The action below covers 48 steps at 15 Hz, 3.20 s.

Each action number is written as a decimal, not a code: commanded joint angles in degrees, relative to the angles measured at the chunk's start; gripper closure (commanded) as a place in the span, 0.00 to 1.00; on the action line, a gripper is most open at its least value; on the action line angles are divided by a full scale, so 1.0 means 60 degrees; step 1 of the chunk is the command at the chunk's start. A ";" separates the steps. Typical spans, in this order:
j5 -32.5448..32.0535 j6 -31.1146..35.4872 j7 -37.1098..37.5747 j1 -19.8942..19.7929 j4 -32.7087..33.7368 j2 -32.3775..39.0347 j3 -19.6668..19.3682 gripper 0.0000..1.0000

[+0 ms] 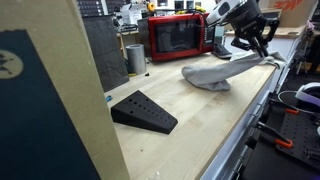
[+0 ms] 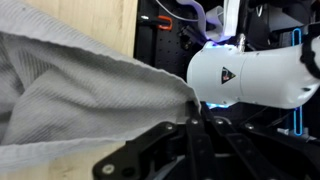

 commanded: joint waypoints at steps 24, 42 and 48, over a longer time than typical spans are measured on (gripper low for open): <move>0.1283 0.0868 0.2024 -0.0015 0.2871 -0.0449 -0.0890 0.99; 0.1117 0.4196 0.3908 -0.0153 0.4305 0.2144 -0.0609 0.99; 0.1514 0.3524 0.4684 0.0047 0.4192 0.3252 0.0073 0.99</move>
